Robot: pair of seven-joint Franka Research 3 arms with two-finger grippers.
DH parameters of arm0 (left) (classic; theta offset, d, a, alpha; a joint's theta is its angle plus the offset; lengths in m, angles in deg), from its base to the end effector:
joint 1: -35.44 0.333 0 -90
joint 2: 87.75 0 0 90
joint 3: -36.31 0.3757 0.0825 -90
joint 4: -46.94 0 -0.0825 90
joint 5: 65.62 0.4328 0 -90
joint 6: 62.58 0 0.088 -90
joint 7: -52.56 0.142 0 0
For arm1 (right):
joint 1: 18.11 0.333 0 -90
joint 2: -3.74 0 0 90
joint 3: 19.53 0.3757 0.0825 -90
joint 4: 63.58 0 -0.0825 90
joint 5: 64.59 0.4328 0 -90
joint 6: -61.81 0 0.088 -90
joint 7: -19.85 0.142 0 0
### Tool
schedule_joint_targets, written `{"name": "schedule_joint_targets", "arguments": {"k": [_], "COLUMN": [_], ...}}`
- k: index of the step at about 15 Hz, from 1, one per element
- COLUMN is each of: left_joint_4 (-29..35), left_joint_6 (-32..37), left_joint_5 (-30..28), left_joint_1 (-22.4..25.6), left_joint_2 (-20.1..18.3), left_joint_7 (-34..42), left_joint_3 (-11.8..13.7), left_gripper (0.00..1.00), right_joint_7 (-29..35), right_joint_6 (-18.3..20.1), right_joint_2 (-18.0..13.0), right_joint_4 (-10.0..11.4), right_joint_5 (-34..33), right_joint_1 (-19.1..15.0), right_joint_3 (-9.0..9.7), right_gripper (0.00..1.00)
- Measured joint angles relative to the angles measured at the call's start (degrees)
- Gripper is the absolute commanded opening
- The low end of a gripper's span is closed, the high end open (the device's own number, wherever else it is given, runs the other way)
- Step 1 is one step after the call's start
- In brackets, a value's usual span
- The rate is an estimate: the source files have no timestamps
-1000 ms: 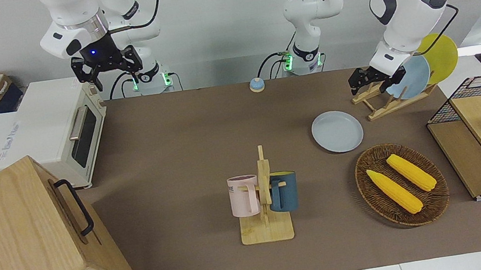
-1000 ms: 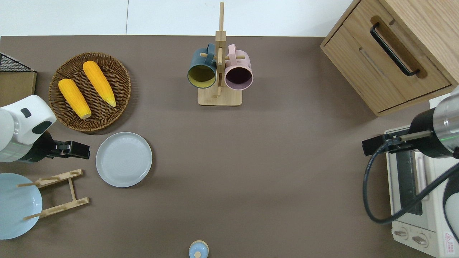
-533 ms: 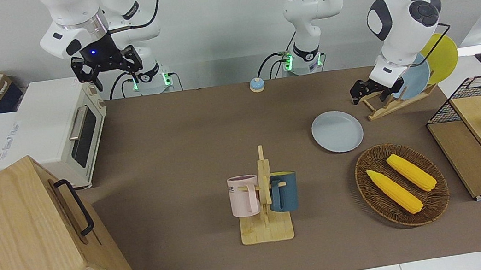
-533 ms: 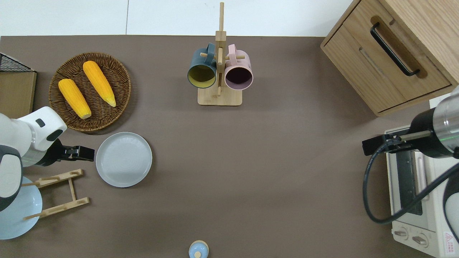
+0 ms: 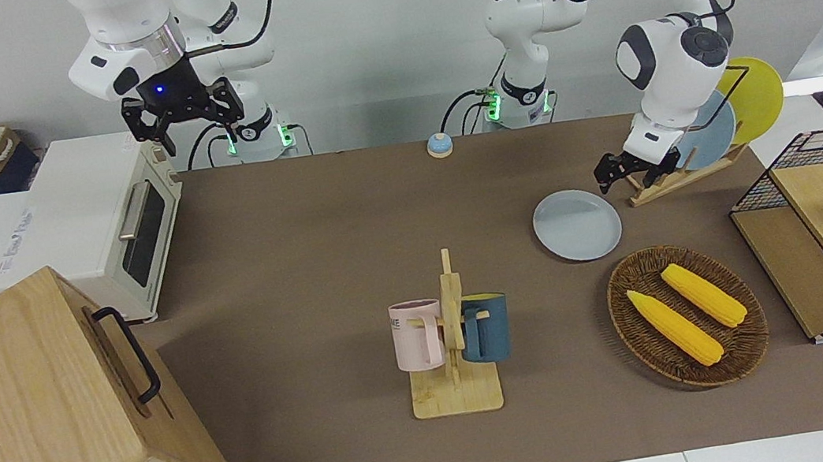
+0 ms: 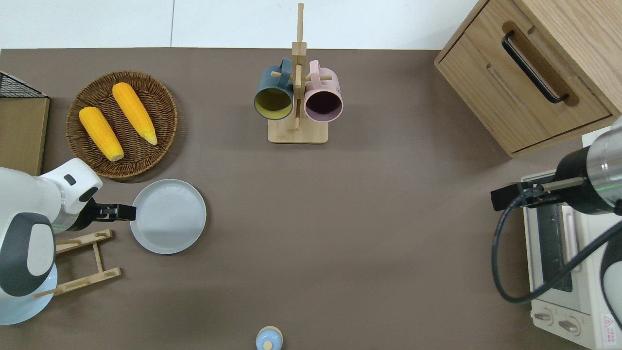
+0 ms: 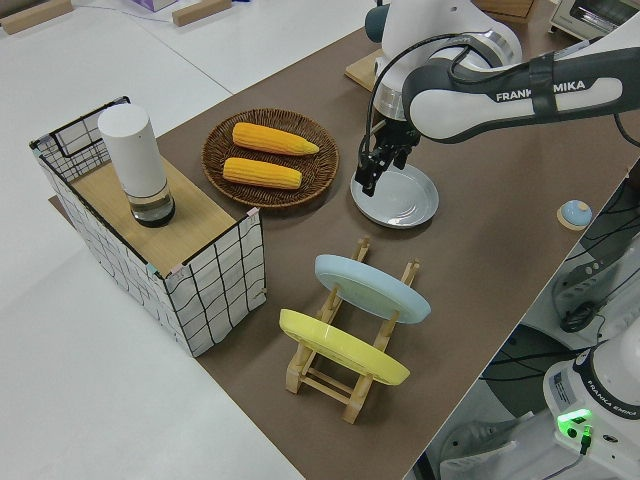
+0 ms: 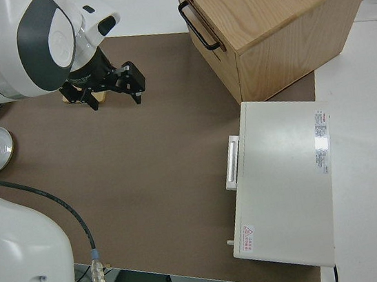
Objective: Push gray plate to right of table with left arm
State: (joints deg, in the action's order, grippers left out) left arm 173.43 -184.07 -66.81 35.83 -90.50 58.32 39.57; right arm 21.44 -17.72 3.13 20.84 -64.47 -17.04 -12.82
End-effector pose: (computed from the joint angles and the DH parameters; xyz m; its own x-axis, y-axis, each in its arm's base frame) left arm 0.5514 0.0337 0.3951 0.9990 -0.0262 -0.0373 -0.0253 -0.9994 0.0239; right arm 0.5716 0.0789 0.6900 0.9914 0.1077 -0.0747 0.1081 -0.9941 0.0012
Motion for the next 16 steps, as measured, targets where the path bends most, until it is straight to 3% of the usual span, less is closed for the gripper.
{"name": "schedule_joint_targets", "arguments": {"k": [16], "left_joint_4": [9.47], "left_joint_6": [-15.86], "left_joint_5": [0.04], "left_joint_1": [2.22], "left_joint_2": [3.69], "left_joint_7": [3.1], "left_joint_3": [0.41], "left_gripper": [0.99], "right_joint_7": [0.0], "right_joint_6": [0.0], "right_joint_2": [0.0], "right_joint_4": [0.0], "right_joint_5": [0.0], "right_joint_1": [0.0], "right_joint_3": [0.0], "right_gripper": [0.983]}}
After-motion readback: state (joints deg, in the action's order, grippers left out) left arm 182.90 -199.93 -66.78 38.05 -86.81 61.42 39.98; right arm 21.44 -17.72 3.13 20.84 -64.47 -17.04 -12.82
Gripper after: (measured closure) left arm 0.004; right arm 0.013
